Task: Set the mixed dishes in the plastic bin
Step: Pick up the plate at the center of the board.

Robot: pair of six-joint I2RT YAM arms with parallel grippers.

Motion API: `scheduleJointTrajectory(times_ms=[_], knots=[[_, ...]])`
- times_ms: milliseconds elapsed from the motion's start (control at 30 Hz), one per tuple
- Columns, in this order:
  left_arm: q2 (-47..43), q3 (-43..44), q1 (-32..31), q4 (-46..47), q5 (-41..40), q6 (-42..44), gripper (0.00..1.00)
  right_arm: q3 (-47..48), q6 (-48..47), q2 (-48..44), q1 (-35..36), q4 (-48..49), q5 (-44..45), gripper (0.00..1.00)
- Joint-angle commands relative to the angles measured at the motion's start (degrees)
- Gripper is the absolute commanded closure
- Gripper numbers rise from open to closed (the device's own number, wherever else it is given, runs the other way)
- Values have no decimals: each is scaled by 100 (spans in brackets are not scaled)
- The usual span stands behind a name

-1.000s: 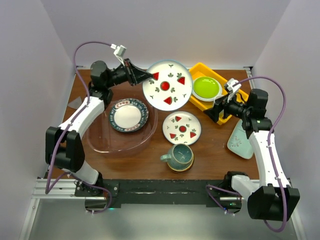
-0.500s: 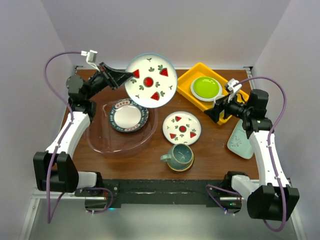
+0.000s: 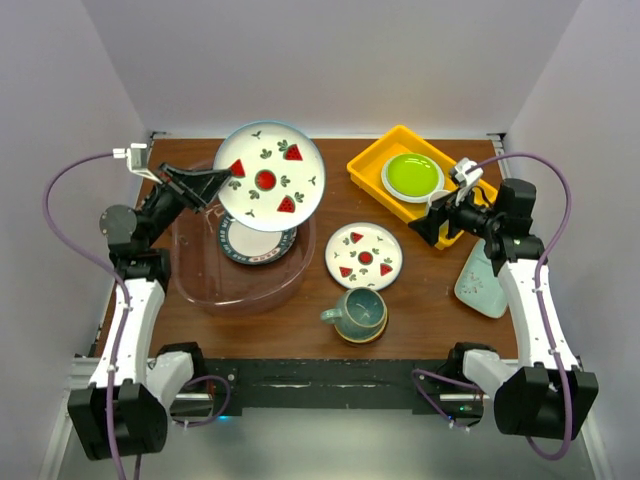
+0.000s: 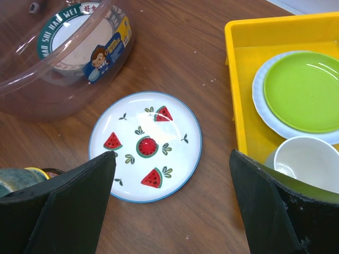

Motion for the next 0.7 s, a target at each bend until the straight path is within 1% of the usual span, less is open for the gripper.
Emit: scheduleJointTrajectory(times_ms=[0, 100, 233, 333, 667], knots=[[-544, -160, 176, -73, -634, -120, 100, 11, -113, 35, -33, 9, -151, 8], [-764, -283, 211, -345, -722, 21, 100, 20, -130, 61, -24, -9, -160, 8], [-1037, -319, 229, -1099, -1011, 371, 100, 29, -148, 88, -24, -27, -169, 8], [-1204, -363, 238, -1400, -1178, 530, 100, 29, -156, 97, -24, -44, -169, 8], [-1468, -556, 238, -1893, -1416, 821, 100, 38, -174, 132, -24, -62, -160, 7]])
